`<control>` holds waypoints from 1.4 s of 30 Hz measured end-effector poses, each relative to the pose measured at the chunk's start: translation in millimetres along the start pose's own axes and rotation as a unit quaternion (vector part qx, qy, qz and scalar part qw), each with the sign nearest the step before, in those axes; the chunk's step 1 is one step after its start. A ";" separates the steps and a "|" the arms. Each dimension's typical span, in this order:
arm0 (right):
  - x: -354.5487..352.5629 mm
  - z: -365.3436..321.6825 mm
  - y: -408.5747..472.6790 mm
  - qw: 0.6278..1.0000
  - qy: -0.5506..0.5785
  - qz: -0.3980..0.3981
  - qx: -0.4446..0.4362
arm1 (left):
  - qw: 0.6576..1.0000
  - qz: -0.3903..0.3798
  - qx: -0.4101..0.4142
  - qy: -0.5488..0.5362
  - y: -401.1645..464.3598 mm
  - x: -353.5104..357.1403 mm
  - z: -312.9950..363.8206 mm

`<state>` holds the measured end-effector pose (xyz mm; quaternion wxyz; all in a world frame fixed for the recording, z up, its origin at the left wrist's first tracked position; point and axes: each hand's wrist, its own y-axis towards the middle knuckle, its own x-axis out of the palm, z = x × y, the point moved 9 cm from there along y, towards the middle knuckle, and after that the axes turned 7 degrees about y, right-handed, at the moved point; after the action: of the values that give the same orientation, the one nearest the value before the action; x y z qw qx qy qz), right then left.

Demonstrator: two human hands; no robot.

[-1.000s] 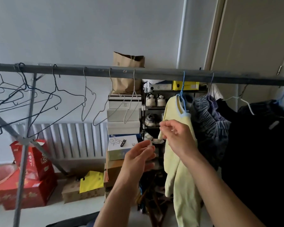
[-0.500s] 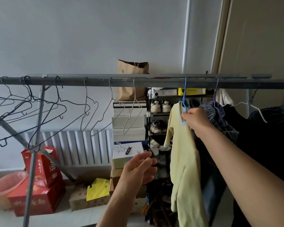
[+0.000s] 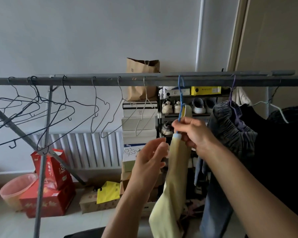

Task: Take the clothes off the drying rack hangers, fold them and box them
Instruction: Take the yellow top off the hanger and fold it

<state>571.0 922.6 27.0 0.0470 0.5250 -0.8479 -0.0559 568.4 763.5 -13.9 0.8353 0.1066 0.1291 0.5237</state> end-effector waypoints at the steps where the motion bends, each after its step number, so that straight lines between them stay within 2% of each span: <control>1: 6.9 5.8 -8.4 1.000 -0.004 -0.015 0.008 | 1.000 0.009 0.008 0.017 1.4 -3.8 -0.5; 6: 22.1 25.8 -30.9 0.995 -0.070 -0.062 0.020 | 0.998 0.040 -0.016 0.051 8.1 -32.3 -23.4; 9: 26.0 30.4 -37.3 0.984 -0.147 -0.100 0.021 | 0.994 0.070 -0.046 0.070 11.5 -54.0 -39.2; 13: 31.1 27.2 -46.1 0.964 -0.232 -0.131 -0.006 | 0.978 0.119 -0.056 0.160 12.5 -85.4 -50.7; 15: 32.0 22.7 -51.9 0.963 -0.233 -0.136 -0.021 | 0.952 0.141 -0.053 0.266 9.8 -102.4 -52.6; 17: 29.4 15.7 -56.7 0.964 -0.223 -0.136 -0.042 | 0.909 0.171 -0.034 0.379 3.9 -122.2 -48.7; 19: 27.5 9.1 -60.1 0.968 -0.200 -0.141 -0.058 | 0.890 0.174 0.009 0.422 -3.8 -133.2 -43.1; 21: 31.0 2.2 -63.2 0.968 -0.185 -0.146 -0.084 | 0.897 0.144 0.067 0.412 -13.2 -132.0 -37.7; 24: 47.9 -7.8 -68.0 0.953 -0.199 -0.149 -0.172 | 0.893 0.101 0.119 0.423 -28.3 -116.0 -30.3; 27: 56.2 -9.6 -69.7 0.943 -0.201 -0.132 -0.228 | 0.911 0.115 0.106 0.382 -39.1 -119.9 -29.1; 29: 61.1 -4.7 -68.7 0.942 -0.203 -0.136 -0.232 | 0.914 0.123 0.128 0.365 -45.5 -122.1 -20.4; 33: 95.3 13.4 -78.5 0.927 -0.234 -0.184 -0.228 | 0.884 0.081 0.191 0.419 -50.1 -95.0 3.6; 37: 100.6 20.3 -78.7 0.949 -0.167 -0.188 -0.192 | 0.861 0.121 0.176 0.461 -48.1 -106.3 16.0; 39: 91.1 25.7 -70.5 0.948 -0.183 -0.188 -0.180 | 0.862 0.154 0.149 0.459 -46.2 -133.5 14.3; 42: 67.6 32.1 -54.5 0.943 -0.230 -0.165 -0.175 | 0.893 0.200 0.130 0.383 -45.9 -175.9 14.6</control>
<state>584.8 839.4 -11.2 -0.0682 0.6143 -0.7139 -0.3293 538.6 584.5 3.8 0.5776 0.0290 0.4818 0.6584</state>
